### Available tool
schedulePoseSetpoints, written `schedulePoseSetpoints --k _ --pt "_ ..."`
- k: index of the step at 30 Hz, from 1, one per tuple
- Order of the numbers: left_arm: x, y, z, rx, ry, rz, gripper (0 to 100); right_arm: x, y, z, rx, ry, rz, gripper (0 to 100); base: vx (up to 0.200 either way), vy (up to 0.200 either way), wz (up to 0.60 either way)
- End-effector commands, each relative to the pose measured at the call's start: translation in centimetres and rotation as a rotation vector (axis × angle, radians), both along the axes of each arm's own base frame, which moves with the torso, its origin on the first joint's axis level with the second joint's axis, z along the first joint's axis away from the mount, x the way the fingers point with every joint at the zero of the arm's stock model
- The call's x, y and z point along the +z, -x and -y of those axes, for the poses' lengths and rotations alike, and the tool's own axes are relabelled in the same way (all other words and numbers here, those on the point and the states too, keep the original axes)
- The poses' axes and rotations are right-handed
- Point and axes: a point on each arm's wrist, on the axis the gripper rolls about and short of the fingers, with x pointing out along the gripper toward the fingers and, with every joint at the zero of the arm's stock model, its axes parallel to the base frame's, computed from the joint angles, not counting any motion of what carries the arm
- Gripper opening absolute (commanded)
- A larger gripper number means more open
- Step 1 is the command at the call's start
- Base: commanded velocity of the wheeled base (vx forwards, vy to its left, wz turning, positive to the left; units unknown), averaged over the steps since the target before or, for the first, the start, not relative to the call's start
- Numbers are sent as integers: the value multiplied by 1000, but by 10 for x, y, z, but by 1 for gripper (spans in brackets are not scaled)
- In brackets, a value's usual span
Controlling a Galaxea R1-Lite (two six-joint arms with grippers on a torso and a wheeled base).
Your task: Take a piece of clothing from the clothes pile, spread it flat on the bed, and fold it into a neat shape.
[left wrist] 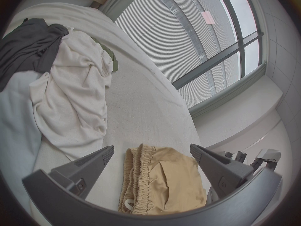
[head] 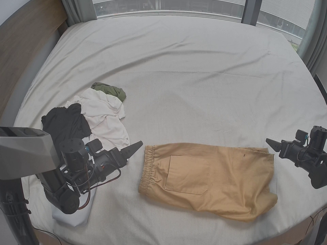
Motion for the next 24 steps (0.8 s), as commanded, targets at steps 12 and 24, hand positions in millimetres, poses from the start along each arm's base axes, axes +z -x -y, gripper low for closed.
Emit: schedulePoseSetpoints --k 12,24 --pt "-18 1 8 -26 -30 -42 100 -27 -5 14 -32 -19 -94 100 0 0 0" --pt "-44 8 21 -70 -68 -122 100 -24 -5 13 -12 -25 -84 100 0 0 0"
